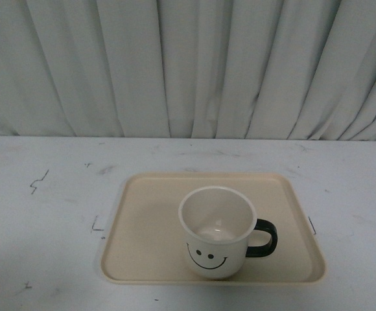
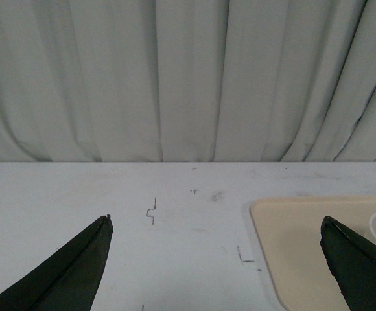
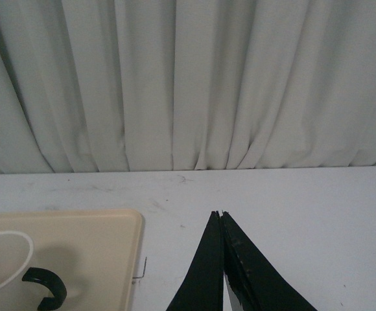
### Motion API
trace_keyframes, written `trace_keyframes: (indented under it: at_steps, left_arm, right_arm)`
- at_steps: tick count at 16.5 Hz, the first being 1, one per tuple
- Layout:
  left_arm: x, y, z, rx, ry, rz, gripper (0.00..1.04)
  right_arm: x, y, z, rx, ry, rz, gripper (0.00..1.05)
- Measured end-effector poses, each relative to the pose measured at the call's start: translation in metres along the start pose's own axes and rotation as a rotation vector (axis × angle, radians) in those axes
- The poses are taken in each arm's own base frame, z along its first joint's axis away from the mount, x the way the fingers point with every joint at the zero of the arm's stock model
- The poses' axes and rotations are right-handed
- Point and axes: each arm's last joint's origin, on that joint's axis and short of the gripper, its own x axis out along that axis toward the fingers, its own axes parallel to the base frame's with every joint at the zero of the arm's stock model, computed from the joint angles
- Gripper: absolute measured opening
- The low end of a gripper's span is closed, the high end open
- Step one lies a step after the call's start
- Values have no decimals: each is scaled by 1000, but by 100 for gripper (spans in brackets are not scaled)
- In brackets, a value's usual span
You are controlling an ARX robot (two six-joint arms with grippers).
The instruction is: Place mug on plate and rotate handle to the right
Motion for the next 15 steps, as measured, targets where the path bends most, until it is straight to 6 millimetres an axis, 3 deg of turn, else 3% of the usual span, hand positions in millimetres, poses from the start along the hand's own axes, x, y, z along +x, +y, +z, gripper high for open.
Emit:
trace_keyframes:
  at_steps: [15]
  left_arm:
    - [0,0,0,0,0,0,98]
  right_arm:
    - [-28,0,-6,2,44,3,2]
